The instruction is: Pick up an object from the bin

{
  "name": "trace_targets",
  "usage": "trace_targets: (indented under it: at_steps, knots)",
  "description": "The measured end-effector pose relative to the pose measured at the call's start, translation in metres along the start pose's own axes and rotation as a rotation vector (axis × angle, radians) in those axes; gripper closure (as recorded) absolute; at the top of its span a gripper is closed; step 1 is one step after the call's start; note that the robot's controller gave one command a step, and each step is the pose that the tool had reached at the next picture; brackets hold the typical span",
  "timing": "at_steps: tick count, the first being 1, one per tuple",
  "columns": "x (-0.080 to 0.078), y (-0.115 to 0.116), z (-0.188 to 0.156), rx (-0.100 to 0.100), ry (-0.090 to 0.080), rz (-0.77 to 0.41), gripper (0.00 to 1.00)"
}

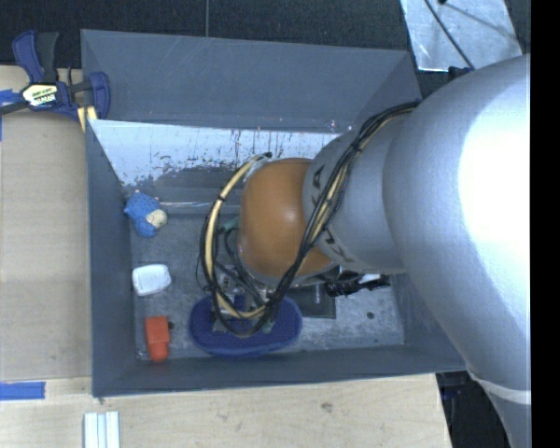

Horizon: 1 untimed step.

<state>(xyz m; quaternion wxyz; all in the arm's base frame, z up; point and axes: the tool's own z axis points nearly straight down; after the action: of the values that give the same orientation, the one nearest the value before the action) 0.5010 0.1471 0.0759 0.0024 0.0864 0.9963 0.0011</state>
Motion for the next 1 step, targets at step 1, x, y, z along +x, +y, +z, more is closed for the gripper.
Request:
trace_targets:
  at_steps: [1]
  knots:
    - [0.0012, -0.0027, 0.0034, -0.003, -0.003, 0.009, 1.0]
